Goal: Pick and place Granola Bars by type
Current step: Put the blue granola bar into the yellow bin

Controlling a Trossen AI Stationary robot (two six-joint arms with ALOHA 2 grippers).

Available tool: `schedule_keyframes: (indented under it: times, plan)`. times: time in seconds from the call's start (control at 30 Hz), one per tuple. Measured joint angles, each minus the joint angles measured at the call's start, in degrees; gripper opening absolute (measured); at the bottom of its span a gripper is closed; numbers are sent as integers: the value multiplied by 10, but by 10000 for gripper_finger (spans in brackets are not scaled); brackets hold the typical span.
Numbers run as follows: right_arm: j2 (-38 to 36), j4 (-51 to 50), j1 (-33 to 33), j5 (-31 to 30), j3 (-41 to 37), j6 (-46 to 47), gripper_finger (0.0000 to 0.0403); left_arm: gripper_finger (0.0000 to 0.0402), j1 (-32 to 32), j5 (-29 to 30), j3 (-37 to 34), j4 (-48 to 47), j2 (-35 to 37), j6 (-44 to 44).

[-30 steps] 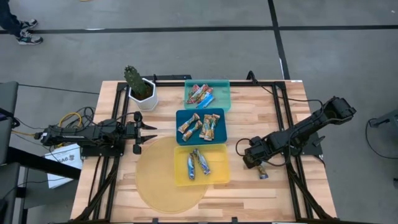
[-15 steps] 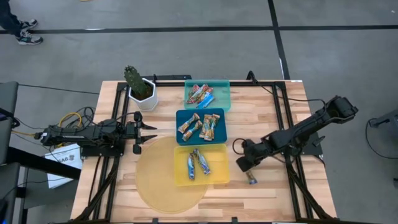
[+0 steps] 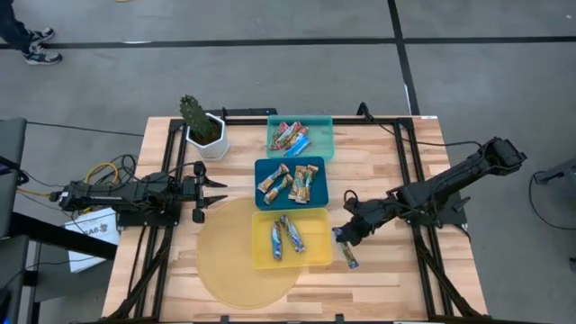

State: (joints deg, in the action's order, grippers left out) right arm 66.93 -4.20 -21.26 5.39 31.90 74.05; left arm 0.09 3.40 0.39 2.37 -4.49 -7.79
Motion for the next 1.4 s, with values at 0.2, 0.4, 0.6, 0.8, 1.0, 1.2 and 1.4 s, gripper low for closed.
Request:
schedule_keyframes:
  times: [0.2, 0.4, 0.6, 0.8, 1.0, 1.2, 1.4]
  plan:
    - [-8, 42, 8, -10, 0, -12, 51, 137, 0, 0, 0, 0, 0, 0]
    - [0, 45, 11, -27, 1, -11, 51, 137, 0, 0, 0, 0, 0, 0]
    - [40, 43, 19, -40, 48, -23, 51, 137, 0, 0, 0, 0, 0, 0]
    - [101, -20, 24, -42, 128, -40, 51, 137, 0, 0, 0, 0, 0, 0]
    - [177, -85, 32, -52, 211, -42, 52, 137, 0, 0, 0, 0, 0, 0]
    - [255, -109, 52, -56, 279, -65, 52, 137, 0, 0, 0, 0, 0, 0]
    - [322, -111, 73, -55, 317, -92, 52, 137, 0, 0, 0, 0, 0, 0]
